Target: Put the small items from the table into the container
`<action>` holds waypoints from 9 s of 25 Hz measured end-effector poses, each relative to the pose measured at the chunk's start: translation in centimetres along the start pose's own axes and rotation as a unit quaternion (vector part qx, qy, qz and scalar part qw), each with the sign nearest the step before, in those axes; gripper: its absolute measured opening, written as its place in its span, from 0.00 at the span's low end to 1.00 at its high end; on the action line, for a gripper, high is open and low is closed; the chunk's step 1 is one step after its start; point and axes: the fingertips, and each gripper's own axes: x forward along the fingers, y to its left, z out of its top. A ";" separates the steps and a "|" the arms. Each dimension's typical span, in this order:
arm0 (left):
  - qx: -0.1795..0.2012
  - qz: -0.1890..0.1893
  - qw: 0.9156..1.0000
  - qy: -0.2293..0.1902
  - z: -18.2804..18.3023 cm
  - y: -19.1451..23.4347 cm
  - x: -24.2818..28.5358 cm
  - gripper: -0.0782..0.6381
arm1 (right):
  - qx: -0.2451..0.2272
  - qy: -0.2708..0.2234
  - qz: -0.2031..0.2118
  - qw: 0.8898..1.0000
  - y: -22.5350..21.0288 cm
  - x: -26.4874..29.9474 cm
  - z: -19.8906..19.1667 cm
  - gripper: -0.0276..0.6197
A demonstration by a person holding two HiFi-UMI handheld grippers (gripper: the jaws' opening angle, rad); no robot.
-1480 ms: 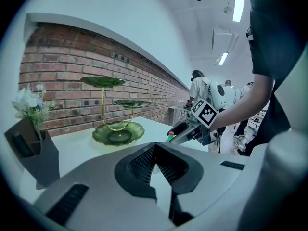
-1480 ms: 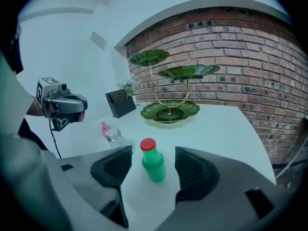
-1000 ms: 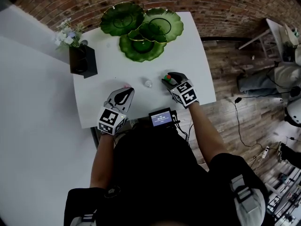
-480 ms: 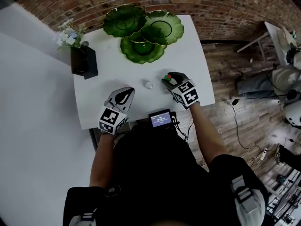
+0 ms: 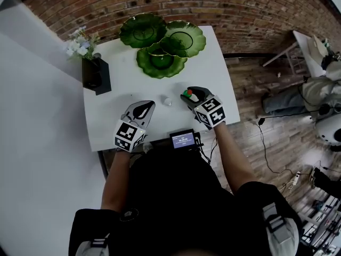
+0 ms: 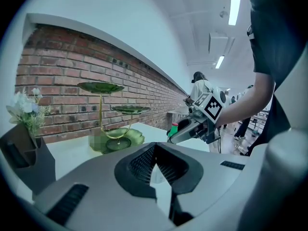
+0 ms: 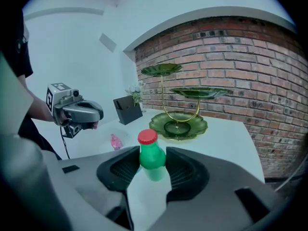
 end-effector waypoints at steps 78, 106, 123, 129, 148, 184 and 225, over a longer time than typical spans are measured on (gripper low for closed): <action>-0.007 0.040 0.999 0.031 0.2 4.9 1.1 0.12 | -0.018 0.055 -0.008 0.998 -6.0 11.1 2.4 0.34; -0.003 0.009 1.000 -0.011 0.5 2.1 -0.7 0.12 | -0.006 -0.021 -0.006 1.000 -0.4 3.1 4.3 0.11; -0.001 -0.011 1.000 -0.018 0.3 0.3 -0.7 0.12 | 0.011 -0.037 0.006 0.999 3.4 -0.8 3.1 0.07; -0.015 -0.015 0.999 -0.029 0.6 0.2 -0.7 0.12 | 0.018 -0.038 0.004 0.999 3.7 -1.1 2.5 0.07; -0.013 -0.001 0.999 -0.030 0.4 1.1 -0.9 0.12 | 0.040 -0.032 0.032 0.998 4.0 -0.4 2.2 0.07; -0.051 0.046 0.998 -0.011 -2.7 2.0 -4.8 0.12 | 0.018 0.074 0.081 0.994 6.2 5.2 -1.7 0.37; -0.040 0.005 0.999 -0.017 -1.3 1.3 -1.6 0.12 | 0.068 0.060 0.008 0.996 2.5 1.2 -1.9 0.28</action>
